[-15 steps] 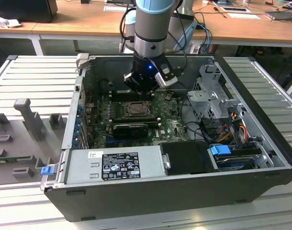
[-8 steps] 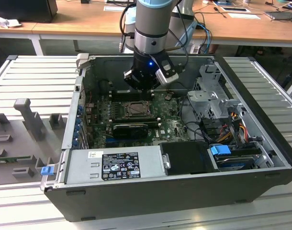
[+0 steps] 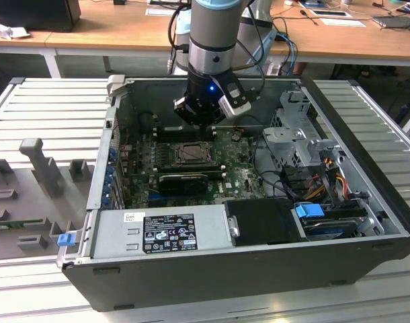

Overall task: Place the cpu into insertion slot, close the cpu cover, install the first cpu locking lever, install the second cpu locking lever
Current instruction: 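Install the second cpu locking lever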

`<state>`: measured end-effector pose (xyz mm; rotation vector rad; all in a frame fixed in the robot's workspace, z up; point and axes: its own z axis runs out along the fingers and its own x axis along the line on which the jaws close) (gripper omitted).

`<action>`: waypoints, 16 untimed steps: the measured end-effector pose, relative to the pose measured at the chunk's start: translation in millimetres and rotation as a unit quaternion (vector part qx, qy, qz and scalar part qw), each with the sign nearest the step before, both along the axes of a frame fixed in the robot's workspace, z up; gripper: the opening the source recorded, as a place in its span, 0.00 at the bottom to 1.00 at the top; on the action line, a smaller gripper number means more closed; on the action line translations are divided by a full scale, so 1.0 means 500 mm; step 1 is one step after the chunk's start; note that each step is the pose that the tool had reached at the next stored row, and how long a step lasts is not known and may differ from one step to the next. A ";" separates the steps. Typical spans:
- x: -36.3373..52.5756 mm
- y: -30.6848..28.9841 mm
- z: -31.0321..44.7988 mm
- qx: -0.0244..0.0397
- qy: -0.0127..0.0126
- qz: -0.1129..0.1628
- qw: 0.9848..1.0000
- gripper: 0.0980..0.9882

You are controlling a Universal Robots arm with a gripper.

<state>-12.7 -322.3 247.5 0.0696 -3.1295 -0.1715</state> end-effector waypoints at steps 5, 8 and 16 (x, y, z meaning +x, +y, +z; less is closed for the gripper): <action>0.000 -0.003 0.000 0.000 0.000 -0.001 1.000 0.01; 0.000 -0.008 0.000 0.000 0.000 -0.002 1.000 0.01; 0.000 -0.022 0.000 0.000 0.000 -0.002 1.000 0.01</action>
